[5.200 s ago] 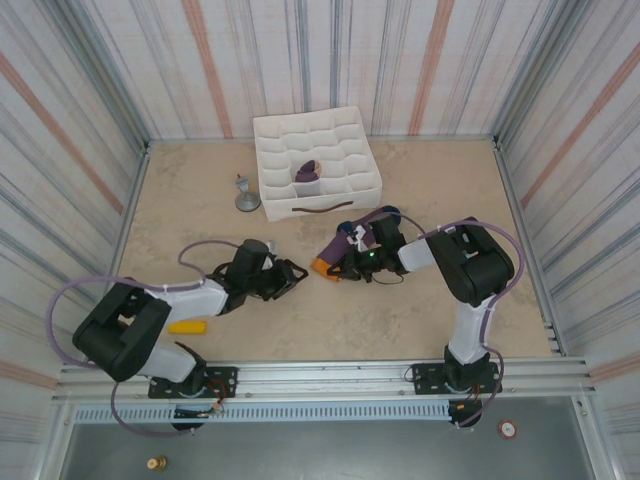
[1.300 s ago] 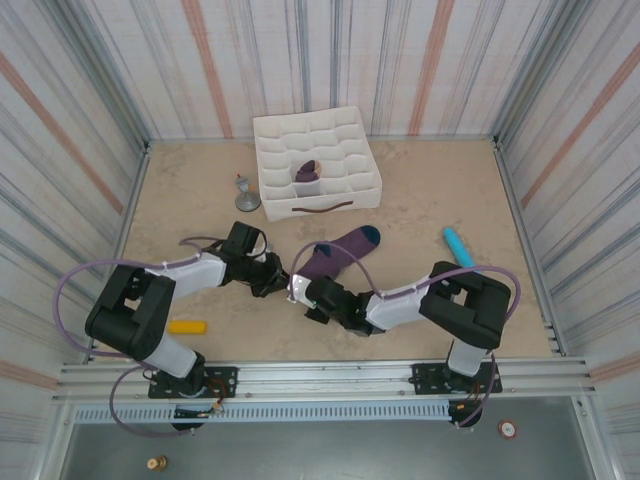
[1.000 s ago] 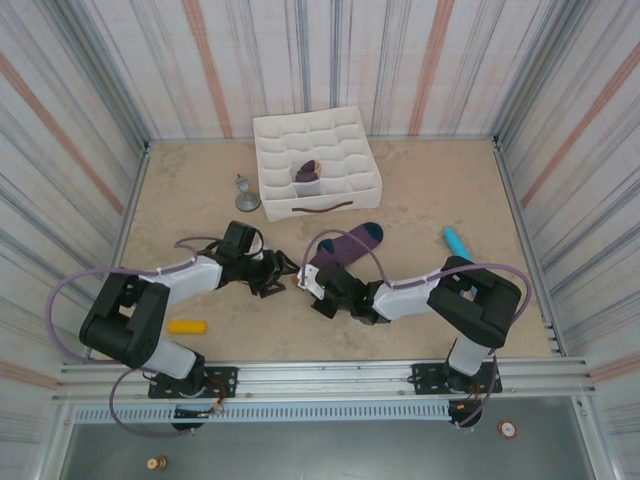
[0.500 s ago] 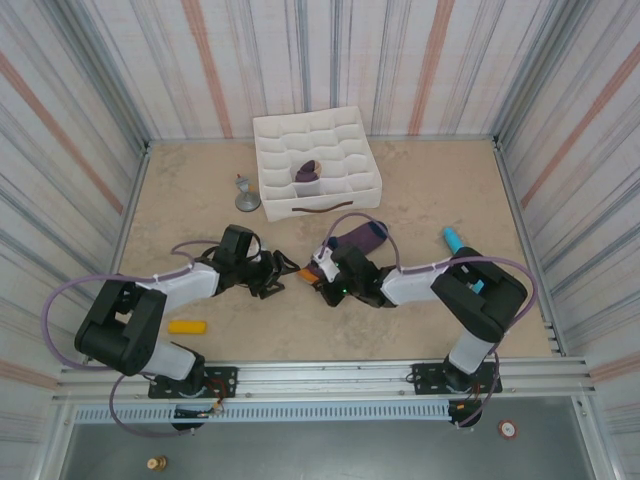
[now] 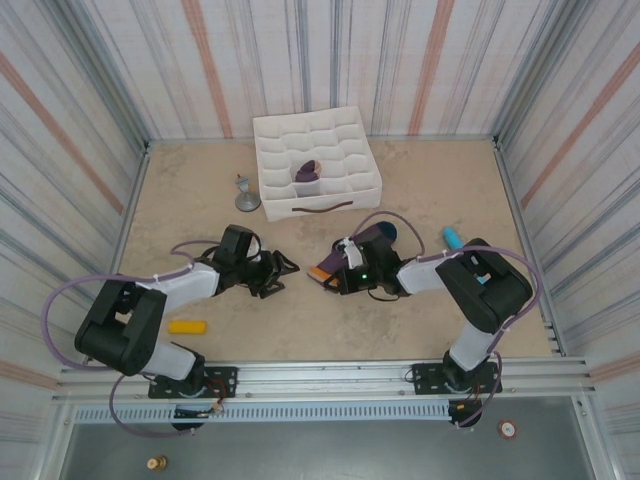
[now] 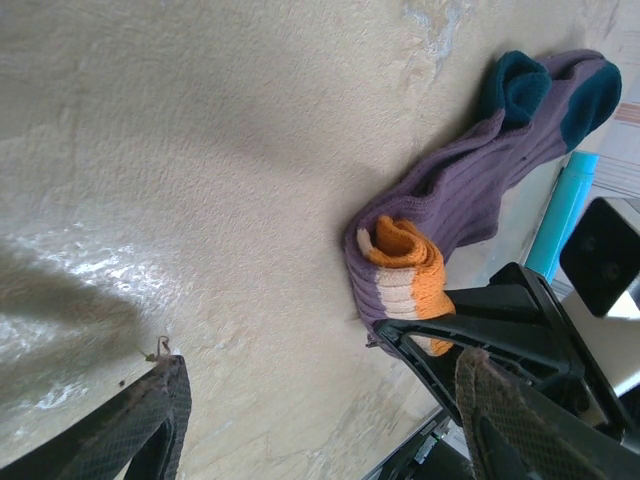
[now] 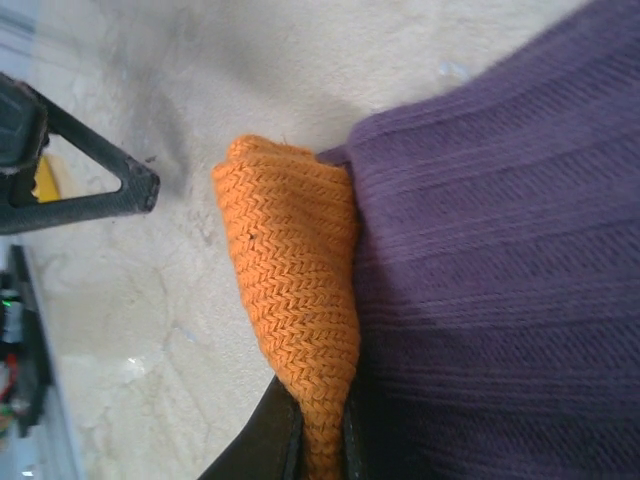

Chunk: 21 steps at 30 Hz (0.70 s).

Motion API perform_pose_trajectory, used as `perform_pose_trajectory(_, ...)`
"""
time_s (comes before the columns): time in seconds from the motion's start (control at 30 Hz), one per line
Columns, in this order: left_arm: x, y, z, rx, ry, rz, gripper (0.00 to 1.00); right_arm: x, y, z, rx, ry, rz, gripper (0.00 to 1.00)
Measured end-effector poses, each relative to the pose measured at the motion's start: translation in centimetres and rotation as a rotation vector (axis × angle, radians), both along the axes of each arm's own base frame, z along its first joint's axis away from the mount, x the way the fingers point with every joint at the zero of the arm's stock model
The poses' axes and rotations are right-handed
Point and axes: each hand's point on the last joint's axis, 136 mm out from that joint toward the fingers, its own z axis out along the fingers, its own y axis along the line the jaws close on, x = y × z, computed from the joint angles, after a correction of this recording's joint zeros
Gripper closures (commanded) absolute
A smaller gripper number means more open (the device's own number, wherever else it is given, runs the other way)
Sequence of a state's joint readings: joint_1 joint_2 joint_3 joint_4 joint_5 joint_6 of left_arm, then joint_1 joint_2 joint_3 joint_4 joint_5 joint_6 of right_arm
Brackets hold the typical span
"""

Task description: Roll the socks

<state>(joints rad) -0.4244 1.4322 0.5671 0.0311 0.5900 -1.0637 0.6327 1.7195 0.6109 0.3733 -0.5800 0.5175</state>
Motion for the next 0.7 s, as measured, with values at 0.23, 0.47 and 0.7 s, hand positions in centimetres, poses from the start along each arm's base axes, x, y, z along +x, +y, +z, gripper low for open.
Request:
perform_pose_trajectory(0.23,0.1,-0.1,-0.1,0.010,-0.005,0.000,0.29,0.1,-1.2,-0.4,0.100,0.211,-0.079,1.00)
perform_pose_trajectory(0.47,0.0,-2.1,0.2,0.001,-0.040,-0.042,0.40,0.0,-2.6,-0.7,0.198,0.373,-0.150,1.00)
perform_pose_trajectory(0.7,0.8,-5.4,0.9,-0.001,-0.104,-0.116,0.45,0.6,-3.0,-0.8,0.257,0.439,-0.181,1.00)
